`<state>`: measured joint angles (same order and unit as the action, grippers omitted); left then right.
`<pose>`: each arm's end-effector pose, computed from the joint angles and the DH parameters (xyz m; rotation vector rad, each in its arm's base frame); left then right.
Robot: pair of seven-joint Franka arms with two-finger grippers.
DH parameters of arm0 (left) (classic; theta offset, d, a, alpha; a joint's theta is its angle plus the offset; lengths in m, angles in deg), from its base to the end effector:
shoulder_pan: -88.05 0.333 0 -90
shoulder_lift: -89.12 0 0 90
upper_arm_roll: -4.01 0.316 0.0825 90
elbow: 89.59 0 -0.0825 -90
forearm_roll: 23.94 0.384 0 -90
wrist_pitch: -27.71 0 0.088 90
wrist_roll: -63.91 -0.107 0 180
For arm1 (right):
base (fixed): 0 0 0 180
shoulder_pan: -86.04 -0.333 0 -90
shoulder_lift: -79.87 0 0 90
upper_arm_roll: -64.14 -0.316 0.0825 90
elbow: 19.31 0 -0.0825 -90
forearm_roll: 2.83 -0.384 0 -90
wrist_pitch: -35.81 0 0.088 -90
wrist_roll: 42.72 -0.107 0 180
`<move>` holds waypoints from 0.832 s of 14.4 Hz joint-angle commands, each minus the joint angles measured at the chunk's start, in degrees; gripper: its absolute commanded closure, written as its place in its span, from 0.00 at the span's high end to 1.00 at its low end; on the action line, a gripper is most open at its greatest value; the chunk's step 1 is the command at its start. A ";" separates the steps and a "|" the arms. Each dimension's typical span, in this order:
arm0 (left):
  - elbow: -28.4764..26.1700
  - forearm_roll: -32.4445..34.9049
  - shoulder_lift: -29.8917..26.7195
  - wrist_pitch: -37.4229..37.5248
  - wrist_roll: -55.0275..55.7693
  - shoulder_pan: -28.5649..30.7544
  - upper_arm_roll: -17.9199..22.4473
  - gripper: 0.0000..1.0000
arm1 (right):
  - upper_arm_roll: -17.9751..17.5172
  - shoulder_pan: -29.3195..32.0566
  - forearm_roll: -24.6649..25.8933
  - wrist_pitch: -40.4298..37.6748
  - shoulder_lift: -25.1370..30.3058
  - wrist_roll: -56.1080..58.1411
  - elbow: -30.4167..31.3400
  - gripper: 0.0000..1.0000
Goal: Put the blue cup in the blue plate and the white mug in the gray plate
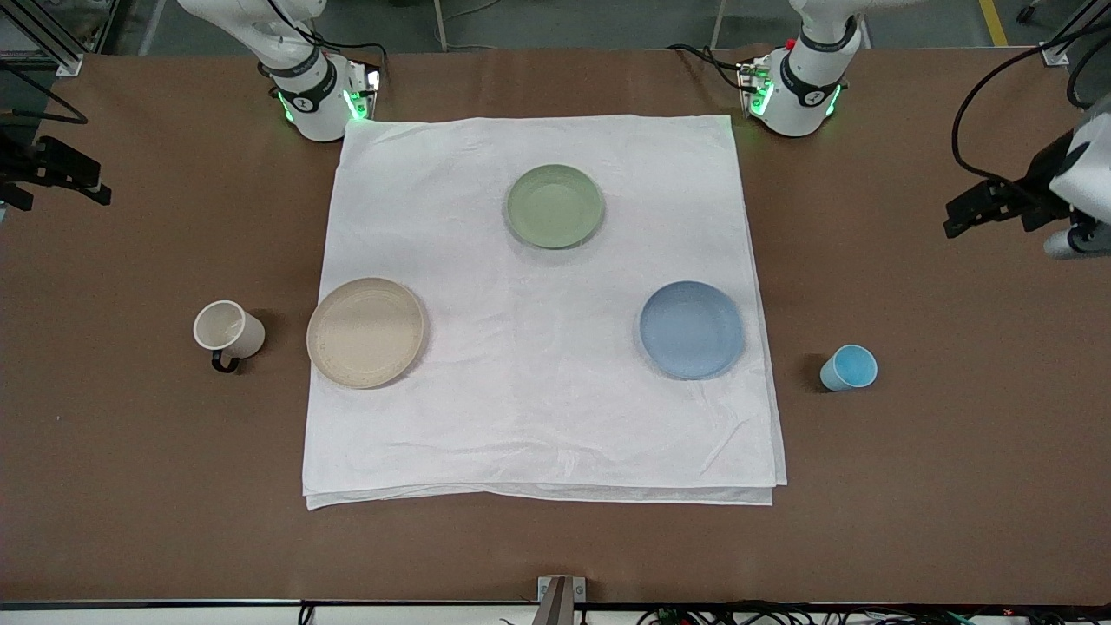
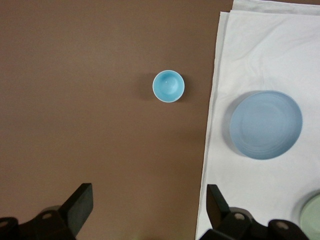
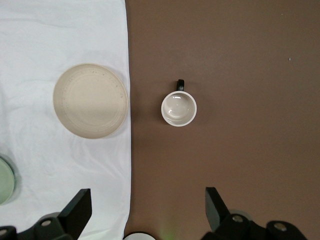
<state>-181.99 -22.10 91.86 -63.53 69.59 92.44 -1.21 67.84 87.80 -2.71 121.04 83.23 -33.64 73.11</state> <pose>0.5678 -0.0037 0.5799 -3.1057 -0.1287 0.1029 0.5246 -0.0515 0.6294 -3.1282 -0.0991 0.1037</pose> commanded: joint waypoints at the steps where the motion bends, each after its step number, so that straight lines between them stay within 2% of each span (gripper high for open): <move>1: -1.54 1.24 5.17 -5.76 0.37 0.80 -0.49 1.00 | -0.27 1.22 -0.03 6.50 -7.36 0.33 -0.40 1.00; 3: -9.95 1.24 5.53 -16.80 0.38 1.06 -0.49 1.00 | -0.10 1.57 0.92 9.59 -14.57 0.59 -2.85 1.00; 5: -17.35 1.15 7.36 -28.06 0.38 1.32 -0.49 1.00 | -0.01 2.62 0.93 14.50 -18.82 0.51 -3.66 1.00; 8: -20.89 1.15 10.88 -35.48 0.56 1.50 -0.14 1.00 | -0.01 4.03 -1.08 24.69 -25.13 -2.90 0.11 1.00; 10: -21.59 1.24 13.51 -39.42 0.56 4.65 -0.32 0.99 | -0.01 4.56 -2.93 31.02 -27.26 -7.48 4.24 1.00; 12: -23.17 1.24 16.33 -45.14 0.56 5.28 -0.32 0.95 | -0.01 5.00 -4.68 36.99 -29.19 -7.76 8.28 1.00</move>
<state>-203.72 -21.99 106.36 -104.11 69.80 96.49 -1.14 68.52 91.76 -5.49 153.34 54.18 -39.73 76.98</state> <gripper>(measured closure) 0.022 0.000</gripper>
